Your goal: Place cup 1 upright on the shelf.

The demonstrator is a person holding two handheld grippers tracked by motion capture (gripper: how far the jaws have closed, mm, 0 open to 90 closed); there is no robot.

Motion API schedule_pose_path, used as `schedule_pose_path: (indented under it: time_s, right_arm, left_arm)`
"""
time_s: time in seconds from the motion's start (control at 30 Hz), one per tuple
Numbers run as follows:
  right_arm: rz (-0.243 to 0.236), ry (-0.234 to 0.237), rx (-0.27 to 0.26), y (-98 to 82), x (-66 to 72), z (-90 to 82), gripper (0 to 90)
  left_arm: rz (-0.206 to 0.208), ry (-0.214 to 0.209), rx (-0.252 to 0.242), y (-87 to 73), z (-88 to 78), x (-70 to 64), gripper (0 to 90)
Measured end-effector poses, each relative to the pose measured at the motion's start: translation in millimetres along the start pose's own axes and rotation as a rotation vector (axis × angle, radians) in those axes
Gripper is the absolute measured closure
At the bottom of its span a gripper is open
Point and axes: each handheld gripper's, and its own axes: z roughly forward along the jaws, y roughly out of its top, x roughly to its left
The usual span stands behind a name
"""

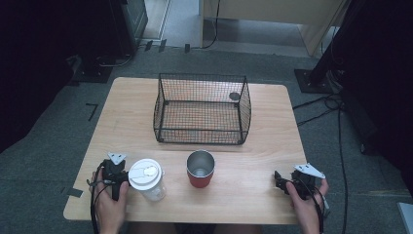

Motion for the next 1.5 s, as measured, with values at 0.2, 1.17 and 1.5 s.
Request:
schedule_pose_path:
  time_s: [0.2,1.17,1.5]
  right_arm:
    - [-0.03,-0.092,-0.012,1.0,14.2,-11.7,6.8]
    - [-0.135,0.1,-0.109,27.0,89.7,-57.2,2.7]
    - [-0.153,0.138,-0.132,36.2,108.9,-62.8,2.7]
  left_arm:
    - [0.0,0.0,0.001,0.0,0.0,-0.1,0.1]
    - [0.0,0.001,0.0,-0.1,0.1,-0.2,0.1]
    - [0.0,0.001,0.0,-0.1,0.0,-0.2,0.1]
